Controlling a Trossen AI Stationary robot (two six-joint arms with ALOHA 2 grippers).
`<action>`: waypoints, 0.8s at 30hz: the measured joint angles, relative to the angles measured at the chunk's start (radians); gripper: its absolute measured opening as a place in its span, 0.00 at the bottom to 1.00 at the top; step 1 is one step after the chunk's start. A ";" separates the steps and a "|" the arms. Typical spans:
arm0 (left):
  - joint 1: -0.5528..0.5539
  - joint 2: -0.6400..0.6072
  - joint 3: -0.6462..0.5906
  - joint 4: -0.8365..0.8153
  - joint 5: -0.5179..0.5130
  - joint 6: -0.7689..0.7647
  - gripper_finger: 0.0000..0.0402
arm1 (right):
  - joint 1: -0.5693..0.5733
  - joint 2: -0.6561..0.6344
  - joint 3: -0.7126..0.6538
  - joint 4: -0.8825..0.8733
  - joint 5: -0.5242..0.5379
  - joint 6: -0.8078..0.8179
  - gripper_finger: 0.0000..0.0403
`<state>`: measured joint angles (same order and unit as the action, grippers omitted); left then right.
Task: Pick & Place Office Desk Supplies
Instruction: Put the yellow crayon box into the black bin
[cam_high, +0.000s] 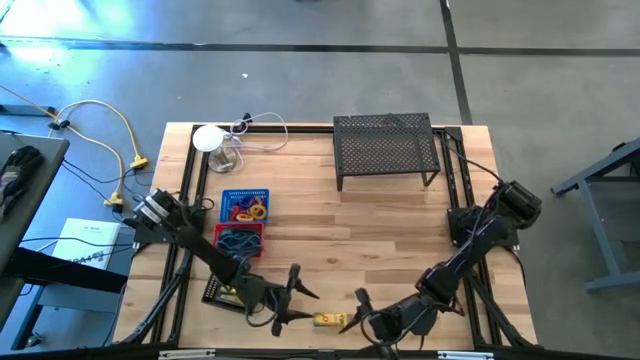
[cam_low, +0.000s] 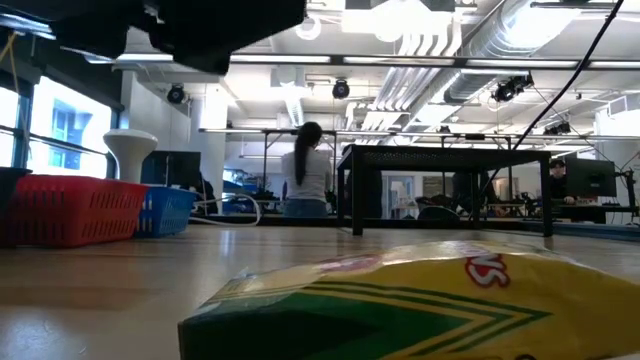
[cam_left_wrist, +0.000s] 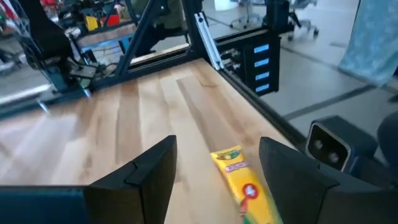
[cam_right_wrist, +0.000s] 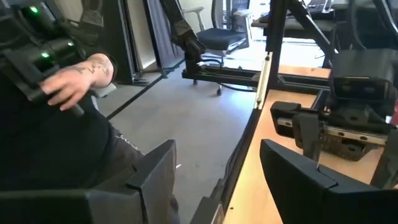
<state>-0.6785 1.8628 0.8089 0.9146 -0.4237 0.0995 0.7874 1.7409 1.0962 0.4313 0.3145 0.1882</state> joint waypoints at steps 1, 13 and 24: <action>0.000 0.011 0.000 0.010 0.000 -0.025 0.55 | 0.003 0.000 0.000 0.000 0.000 0.002 0.55; -0.039 0.145 0.015 0.032 -0.074 -0.101 0.55 | 0.018 0.000 0.000 0.016 -0.001 0.114 0.55; -0.101 0.144 0.163 -0.065 -0.174 -0.072 0.57 | 0.022 0.000 0.000 0.016 0.001 0.234 0.54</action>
<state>-0.7793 2.0071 0.9723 0.8500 -0.5972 0.0278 0.8098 1.7412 1.0960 0.4477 0.3154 0.4225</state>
